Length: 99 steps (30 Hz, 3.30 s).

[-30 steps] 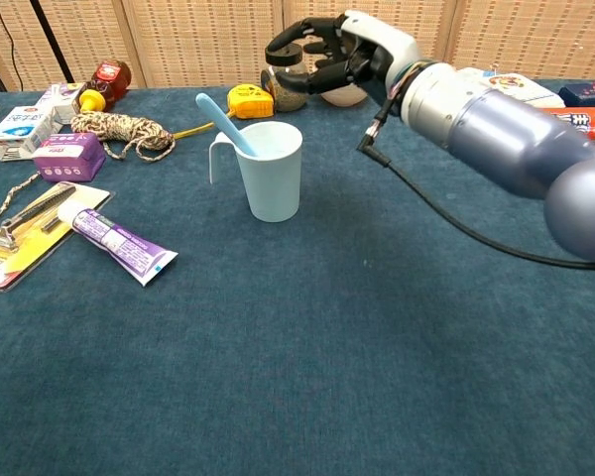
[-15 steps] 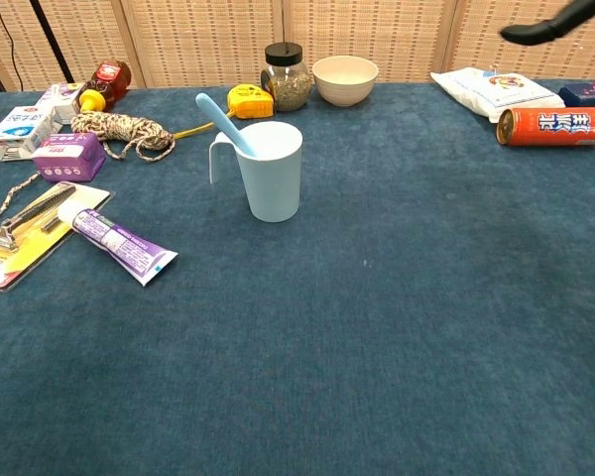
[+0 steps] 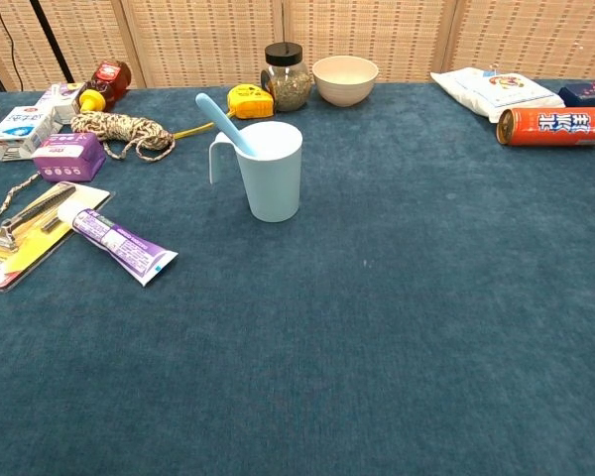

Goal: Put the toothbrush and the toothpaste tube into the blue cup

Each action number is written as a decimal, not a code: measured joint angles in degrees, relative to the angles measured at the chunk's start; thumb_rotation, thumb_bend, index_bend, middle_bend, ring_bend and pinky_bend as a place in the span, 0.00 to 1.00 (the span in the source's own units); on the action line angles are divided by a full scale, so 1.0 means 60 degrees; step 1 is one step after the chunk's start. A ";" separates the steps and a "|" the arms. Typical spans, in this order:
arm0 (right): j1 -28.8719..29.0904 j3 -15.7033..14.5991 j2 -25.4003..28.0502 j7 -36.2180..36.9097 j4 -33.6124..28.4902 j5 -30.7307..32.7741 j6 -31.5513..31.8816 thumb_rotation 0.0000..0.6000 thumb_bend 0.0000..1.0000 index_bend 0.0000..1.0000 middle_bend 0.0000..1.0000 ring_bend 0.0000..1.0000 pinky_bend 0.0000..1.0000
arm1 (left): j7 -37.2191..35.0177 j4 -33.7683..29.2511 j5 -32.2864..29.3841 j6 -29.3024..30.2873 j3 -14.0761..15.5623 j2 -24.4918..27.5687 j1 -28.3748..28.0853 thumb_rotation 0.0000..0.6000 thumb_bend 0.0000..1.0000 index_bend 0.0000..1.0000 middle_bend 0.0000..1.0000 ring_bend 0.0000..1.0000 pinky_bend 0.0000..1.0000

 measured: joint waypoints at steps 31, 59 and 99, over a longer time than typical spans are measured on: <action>-0.1911 -0.0597 -0.0518 0.0585 0.0552 -0.0704 0.1671 1.00 0.00 0.00 0.00 0.00 0.00 | 0.2041 0.0952 -0.0236 -0.4167 -0.0287 -0.2267 -0.3076 1.00 0.07 0.00 0.00 0.00 0.00; -0.1976 -0.0307 -0.0439 0.1139 0.0646 -0.0571 0.1203 1.00 0.00 0.00 0.00 0.00 0.00 | 0.5024 0.1568 -0.2659 -0.5273 -0.0822 -0.4577 -0.3901 1.00 0.25 0.49 0.35 0.34 0.47; -0.1985 -0.0330 -0.0491 0.1089 0.0456 -0.0787 0.1017 1.00 0.00 0.01 0.00 0.00 0.00 | 0.2152 0.0160 -0.1453 -0.1960 -0.0568 -0.2881 -0.3380 1.00 0.49 0.76 0.57 0.53 0.62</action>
